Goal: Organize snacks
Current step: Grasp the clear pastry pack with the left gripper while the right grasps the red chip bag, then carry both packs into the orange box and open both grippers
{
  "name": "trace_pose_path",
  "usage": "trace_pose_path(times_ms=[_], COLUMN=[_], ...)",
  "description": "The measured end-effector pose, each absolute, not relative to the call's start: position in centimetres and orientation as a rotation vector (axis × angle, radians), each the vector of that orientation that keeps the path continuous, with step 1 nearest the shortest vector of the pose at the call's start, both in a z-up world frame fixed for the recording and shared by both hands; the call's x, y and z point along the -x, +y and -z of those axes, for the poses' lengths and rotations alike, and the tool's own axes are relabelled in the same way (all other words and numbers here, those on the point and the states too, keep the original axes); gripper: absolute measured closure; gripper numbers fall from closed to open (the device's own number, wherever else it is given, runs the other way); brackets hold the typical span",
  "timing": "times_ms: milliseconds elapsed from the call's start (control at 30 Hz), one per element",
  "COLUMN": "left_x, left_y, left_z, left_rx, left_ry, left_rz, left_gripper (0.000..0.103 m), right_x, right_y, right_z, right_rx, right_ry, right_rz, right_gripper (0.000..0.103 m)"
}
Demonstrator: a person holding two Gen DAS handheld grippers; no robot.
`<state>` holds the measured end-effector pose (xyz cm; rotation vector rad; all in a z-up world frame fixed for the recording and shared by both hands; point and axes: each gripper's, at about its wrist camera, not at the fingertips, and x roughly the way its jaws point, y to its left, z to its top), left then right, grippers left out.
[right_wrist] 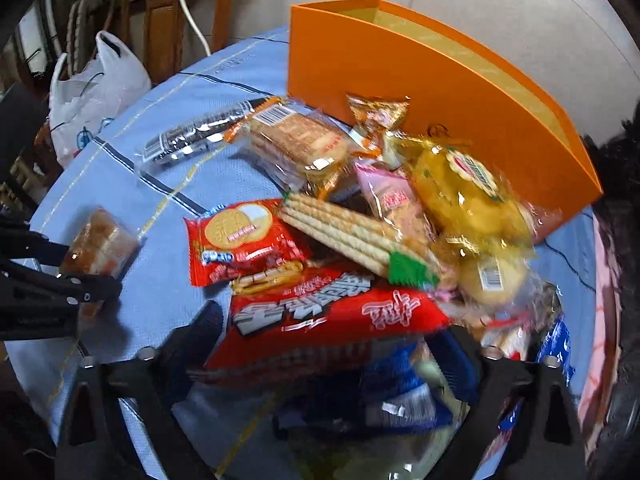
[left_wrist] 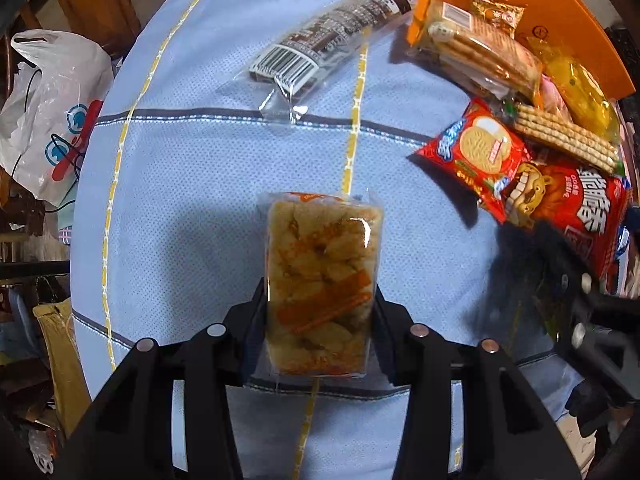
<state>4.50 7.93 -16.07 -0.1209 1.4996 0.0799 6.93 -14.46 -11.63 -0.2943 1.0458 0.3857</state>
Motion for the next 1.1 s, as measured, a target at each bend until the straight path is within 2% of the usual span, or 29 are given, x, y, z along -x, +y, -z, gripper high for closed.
trace_pose_path(times_ms=[33,67,367,500,800,1100], left_x=[-4.3,-4.3,-4.1,-4.8,-7.8,-17.5], left_y=[7.9,7.9,8.0,6.6,3.9,-1.9], left_z=[16.0,16.0,16.0,13.9,6.2,-1.9], left_rx=[0.122,0.122,0.130,0.119,0.083,0.016], left_ry=[1.502,1.503,1.503,1.471,1.305,1.148], left_rz=[-0.079,-0.079,-0.070,-0.042,0.070,0.148], left_gripper=[0.058,0.058,0.058,0.058,0.058,0.058], right_x=[-7.1,-7.2,-4.3,-3.1,-3.6,-11.0], right_y=[-14.7,-14.9,-21.5,-23.4,-25.7,-30.3], right_z=[11.4,11.1,6.2,5.1,0.5,-4.4], right_rx=[0.285,0.273,-0.006,-0.056,-0.119,-0.206], right_ry=[1.053,1.057,1.041,1.010,0.881,0.707], right_rz=[-0.397,-0.411,-0.473,-0.461,-0.422,-0.317], right_gripper=[0.029,0.042,0.042,0.042,0.042,0.042])
